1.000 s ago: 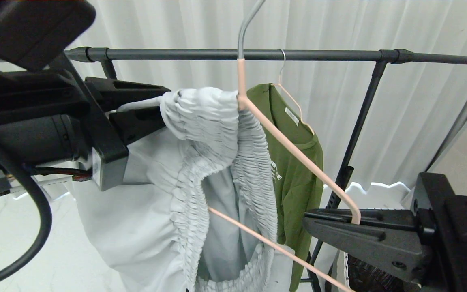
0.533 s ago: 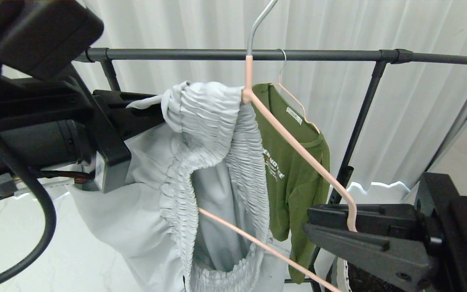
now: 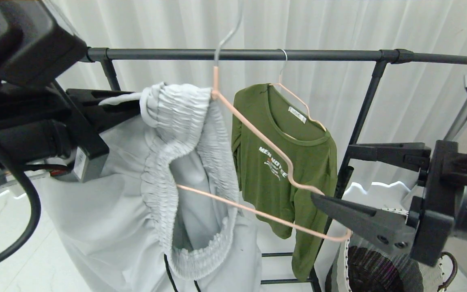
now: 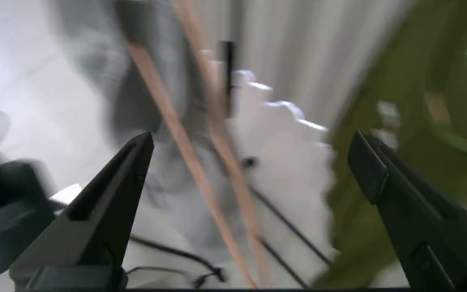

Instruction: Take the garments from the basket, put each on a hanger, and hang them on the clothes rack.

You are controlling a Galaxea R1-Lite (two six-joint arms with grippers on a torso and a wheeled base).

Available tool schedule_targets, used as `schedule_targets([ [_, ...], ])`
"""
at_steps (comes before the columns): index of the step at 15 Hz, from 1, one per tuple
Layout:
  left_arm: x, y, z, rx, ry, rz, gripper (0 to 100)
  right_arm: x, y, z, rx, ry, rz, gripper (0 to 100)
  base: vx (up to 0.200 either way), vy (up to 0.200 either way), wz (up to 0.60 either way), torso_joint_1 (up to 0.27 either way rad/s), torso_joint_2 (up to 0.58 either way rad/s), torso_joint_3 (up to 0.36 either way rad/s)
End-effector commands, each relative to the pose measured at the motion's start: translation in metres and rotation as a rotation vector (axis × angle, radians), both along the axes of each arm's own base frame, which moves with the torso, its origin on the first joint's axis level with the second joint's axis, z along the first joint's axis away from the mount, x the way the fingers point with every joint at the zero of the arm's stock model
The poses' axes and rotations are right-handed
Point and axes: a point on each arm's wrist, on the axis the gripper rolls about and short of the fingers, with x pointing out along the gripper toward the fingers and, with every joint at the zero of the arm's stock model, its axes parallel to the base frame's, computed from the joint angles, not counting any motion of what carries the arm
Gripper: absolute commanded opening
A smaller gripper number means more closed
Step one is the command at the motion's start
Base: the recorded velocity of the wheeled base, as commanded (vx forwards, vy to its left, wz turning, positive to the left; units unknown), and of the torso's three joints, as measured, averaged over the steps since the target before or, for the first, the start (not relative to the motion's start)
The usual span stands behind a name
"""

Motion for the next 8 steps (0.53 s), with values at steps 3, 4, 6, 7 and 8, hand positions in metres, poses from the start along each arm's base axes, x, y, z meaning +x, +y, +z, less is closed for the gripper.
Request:
schedule_targets([
  [3, 0.015, 0.002, 0.000, -0.101, -0.018, 0.186, 0, 0.010, -0.005, -0.002, -0.009, -0.001, -0.093, 100, 0.000, 0.000, 0.00, 0.000, 0.00, 0.000],
  [4, 0.018, -0.001, -0.001, -0.146, -0.007, 0.202, 0, 0.011, -0.003, -0.005, -0.019, 0.006, -0.095, 100, 0.000, 0.000, 0.00, 0.000, 0.00, 0.000],
  [6, 0.021, -0.005, 0.002, -0.223, -0.009, 0.239, 0, 0.014, 0.003, -0.010, -0.031, 0.022, -0.093, 100, 0.000, 0.000, 0.00, 0.000, 0.00, 0.000],
  [7, 0.022, -0.006, 0.003, -0.254, -0.009, 0.265, 0, 0.016, 0.006, -0.012, -0.027, 0.036, -0.094, 100, 0.000, 0.000, 0.00, 0.000, 0.00, 0.000],
  [8, 0.024, -0.006, 0.003, -0.274, -0.007, 0.282, 0, 0.017, 0.009, -0.014, -0.020, 0.047, -0.095, 100, 0.000, 0.000, 0.00, 0.000, 0.00, 0.000],
])
